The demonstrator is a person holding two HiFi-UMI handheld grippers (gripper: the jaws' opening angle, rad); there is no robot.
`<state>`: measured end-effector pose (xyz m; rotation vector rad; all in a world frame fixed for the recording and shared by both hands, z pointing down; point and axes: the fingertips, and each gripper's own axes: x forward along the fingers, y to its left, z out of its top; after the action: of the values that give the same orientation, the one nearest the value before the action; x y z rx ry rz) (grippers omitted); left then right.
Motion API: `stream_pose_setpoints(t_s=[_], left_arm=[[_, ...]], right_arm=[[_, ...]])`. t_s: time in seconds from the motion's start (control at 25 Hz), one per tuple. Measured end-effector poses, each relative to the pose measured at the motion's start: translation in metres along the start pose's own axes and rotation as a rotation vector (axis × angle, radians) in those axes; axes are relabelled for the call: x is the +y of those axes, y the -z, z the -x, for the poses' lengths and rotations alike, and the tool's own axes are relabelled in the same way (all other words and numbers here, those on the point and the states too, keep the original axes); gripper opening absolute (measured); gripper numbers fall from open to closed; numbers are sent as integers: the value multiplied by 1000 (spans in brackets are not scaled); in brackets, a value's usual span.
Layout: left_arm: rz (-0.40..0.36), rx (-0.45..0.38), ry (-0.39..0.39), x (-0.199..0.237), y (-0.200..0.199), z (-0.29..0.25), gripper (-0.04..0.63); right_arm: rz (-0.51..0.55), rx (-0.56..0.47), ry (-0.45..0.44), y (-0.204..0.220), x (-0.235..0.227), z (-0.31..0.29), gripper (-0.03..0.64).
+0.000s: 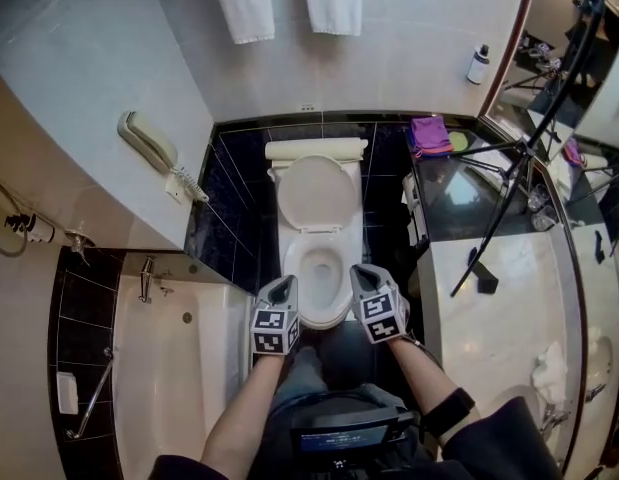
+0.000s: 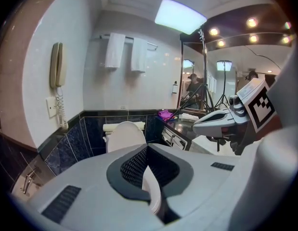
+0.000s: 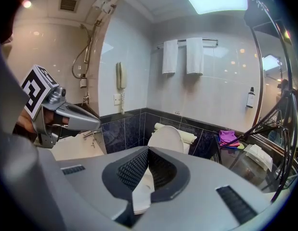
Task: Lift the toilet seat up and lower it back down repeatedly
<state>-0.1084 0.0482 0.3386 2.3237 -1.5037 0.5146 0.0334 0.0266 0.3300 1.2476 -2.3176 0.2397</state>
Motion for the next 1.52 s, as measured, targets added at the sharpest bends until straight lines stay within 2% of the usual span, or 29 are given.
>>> stream_pose_setpoints(t_s=[0.52,0.96,1.08,1.28,1.52], left_arm=[[-26,-40,-10,-19,-3,22,-9],[-65,-62,-14,-20,1,16,-9],[-97,-56,-15,-16,10,10,-9],[-114,-36,-12,-5,35,-21,-9],[-109,9,50,-3,78,-63,-9]], right_arm=[[12,-3,6,9,5,27,18],[-16,10,27,27,-3,18,20],[-68,39,34,49,-6,7,25],[-154,99,45,100,-20,-27,100],[-394,203,23,200,-18,-72,184]])
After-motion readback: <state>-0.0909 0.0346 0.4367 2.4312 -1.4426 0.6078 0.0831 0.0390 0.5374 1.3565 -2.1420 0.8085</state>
